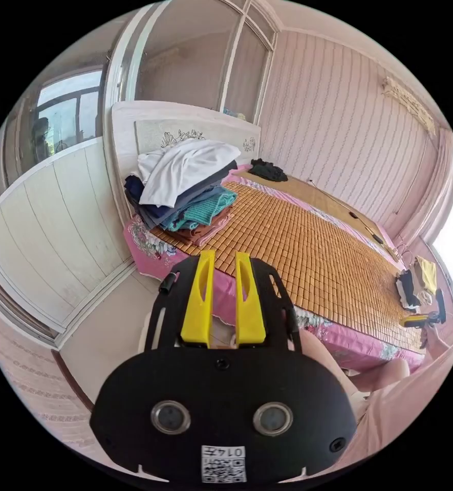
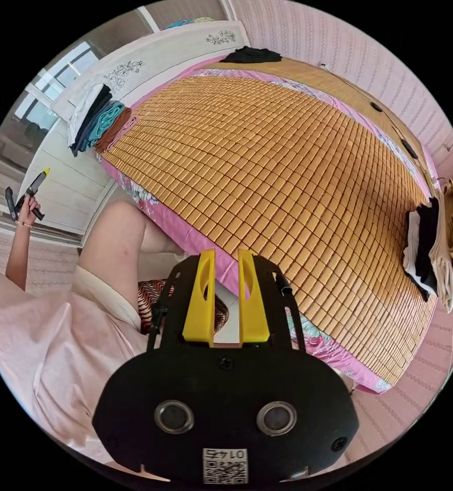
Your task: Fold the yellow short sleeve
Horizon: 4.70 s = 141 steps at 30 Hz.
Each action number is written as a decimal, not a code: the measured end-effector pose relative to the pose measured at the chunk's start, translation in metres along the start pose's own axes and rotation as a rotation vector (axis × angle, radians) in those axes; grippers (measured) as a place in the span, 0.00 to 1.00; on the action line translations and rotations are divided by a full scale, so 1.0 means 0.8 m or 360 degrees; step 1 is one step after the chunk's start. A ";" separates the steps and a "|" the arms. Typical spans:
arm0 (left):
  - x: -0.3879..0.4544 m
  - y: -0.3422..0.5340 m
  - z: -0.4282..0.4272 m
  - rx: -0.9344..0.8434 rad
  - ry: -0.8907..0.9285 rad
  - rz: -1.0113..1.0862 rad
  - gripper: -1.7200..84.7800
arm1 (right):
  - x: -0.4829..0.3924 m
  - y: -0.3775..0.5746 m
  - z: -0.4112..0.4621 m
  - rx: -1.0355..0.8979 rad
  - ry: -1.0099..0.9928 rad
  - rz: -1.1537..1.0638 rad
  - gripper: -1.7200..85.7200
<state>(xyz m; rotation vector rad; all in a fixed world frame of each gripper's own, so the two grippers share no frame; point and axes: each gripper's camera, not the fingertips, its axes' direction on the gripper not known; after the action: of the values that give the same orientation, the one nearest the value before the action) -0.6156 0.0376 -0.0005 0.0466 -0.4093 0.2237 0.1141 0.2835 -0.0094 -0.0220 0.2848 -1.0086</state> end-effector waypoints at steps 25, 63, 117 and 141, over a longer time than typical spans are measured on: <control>0.845 -0.189 0.183 -0.0208 0.1411 0.1732 0.11 | 0.229 0.067 -0.224 0.0667 0.1152 0.0416 0.10; 1.028 -0.536 0.153 0.0154 0.1562 0.1455 0.01 | 0.384 0.123 -0.416 0.1106 0.0473 0.0294 0.01; 0.165 -0.084 0.188 -0.0556 0.0933 0.0308 0.01 | 0.259 0.288 -0.022 0.0431 -0.0171 0.0631 0.02; 0.168 -0.335 -0.191 0.0724 0.1378 0.0749 0.01 | 0.156 0.397 -0.556 0.1689 -0.0004 -0.0162 0.02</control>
<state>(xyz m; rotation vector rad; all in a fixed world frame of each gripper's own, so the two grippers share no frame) -0.3758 -0.1822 -0.0871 0.2894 0.5111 0.7613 0.3310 0.3993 -0.5135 0.9295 -0.2822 -1.1582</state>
